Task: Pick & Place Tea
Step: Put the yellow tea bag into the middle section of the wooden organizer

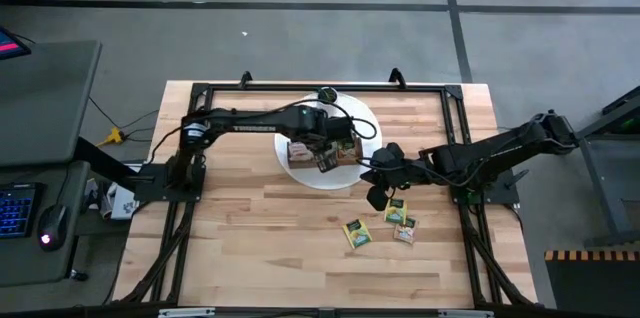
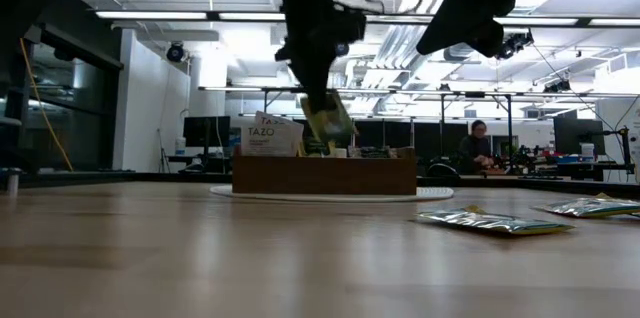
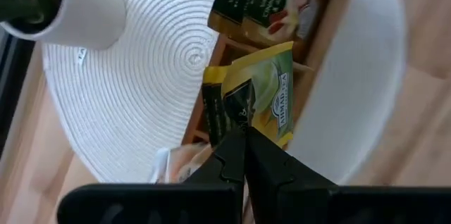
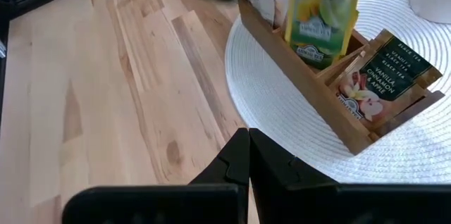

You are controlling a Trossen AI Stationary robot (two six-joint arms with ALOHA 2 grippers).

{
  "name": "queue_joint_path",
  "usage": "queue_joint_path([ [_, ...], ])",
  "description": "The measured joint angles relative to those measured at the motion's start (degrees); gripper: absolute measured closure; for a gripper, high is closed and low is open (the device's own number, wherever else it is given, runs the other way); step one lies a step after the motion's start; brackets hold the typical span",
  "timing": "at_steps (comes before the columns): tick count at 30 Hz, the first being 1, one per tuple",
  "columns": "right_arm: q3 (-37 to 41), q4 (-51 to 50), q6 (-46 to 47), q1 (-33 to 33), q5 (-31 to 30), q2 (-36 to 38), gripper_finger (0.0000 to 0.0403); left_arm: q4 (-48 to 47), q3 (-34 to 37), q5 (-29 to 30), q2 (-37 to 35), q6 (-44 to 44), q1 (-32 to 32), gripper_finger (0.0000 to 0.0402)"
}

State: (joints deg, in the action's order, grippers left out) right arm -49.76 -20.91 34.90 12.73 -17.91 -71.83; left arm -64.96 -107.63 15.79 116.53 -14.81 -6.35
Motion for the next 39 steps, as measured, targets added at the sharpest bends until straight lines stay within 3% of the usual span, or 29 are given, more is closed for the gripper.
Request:
queue_joint_path([
  [8,0.0,0.0,-0.3,0.0,0.0,0.0,0.0402,-2.1,0.1,2.8,3.3,-0.3,0.0,0.0401],
  [23,0.0,-0.3,-0.4,0.0,0.0,0.0,0.0402,-2.7,0.1,7.2,5.7,7.4,0.0,0.0401],
  [32,0.0,-0.4,-0.4,0.0,0.0,0.0,0.0402,-1.4,0.0,6.7,6.4,14.4,0.0,0.0401],
  [39,0.0,-0.4,-0.4,0.0,0.0,0.0,0.0402,0.3,0.0,7.3,6.4,15.0,0.0,0.0401],
])
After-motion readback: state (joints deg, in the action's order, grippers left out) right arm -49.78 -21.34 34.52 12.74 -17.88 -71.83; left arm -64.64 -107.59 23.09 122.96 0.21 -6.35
